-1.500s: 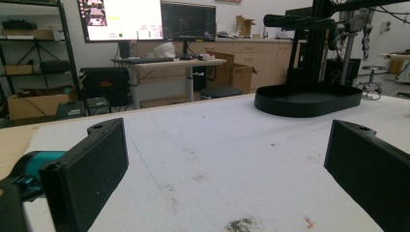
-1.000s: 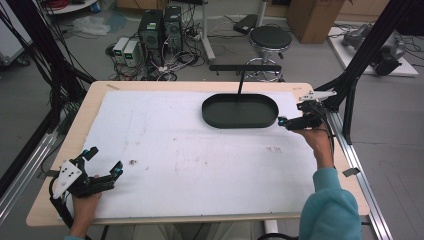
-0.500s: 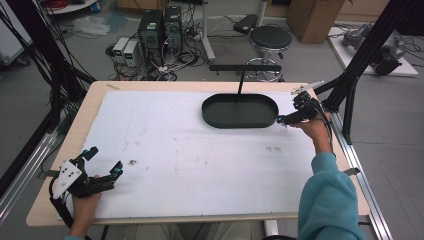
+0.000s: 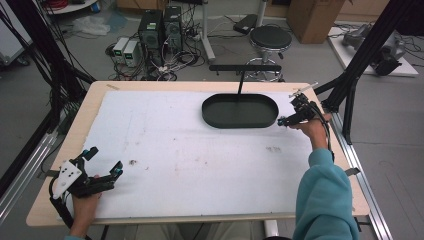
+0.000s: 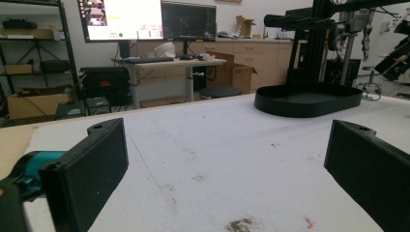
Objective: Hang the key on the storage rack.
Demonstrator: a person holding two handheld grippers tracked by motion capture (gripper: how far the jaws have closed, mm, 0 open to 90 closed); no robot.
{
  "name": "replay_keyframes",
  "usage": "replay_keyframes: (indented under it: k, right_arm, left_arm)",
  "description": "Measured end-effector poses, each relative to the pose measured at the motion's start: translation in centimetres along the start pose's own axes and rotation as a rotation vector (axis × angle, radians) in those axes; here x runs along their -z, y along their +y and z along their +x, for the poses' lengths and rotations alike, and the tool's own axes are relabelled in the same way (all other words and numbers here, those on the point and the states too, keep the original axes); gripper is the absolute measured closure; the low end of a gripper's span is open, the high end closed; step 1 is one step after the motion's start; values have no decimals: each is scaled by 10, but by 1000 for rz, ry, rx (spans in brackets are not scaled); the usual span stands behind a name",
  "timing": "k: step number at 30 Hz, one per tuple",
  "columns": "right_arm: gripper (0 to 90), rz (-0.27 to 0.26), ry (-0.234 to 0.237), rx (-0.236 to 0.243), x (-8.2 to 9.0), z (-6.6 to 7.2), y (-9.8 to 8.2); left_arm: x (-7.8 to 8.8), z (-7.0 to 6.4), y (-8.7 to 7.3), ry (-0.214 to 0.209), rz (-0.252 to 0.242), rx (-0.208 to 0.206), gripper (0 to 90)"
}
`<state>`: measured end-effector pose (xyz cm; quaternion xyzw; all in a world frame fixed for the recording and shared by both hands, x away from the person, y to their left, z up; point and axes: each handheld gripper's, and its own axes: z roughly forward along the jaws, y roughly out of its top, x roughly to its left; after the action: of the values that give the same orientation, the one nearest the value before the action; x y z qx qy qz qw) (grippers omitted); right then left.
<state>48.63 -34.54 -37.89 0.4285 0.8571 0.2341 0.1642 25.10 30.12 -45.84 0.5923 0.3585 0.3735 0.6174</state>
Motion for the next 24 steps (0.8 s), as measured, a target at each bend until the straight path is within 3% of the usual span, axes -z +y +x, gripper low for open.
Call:
replay_keyframes:
  k: [2, 3, 12, 24]
  right_arm:
    - [106, 12, -6, 2, -3, -2, 0]
    - [167, 23, 4, 16, -6, -2, 0]
    - [197, 98, -35, 22, -19, -2, 0]
    - [377, 151, -52, 8, -26, -6, -2]
  left_arm:
    - [0, 0, 0, 1, -1, 2, 22]
    - [0, 0, 0, 1, -1, 3, 22]
    - [0, 0, 0, 0, -1, 4, 22]
    - [0, 0, 0, 0, 0, 3, 22]
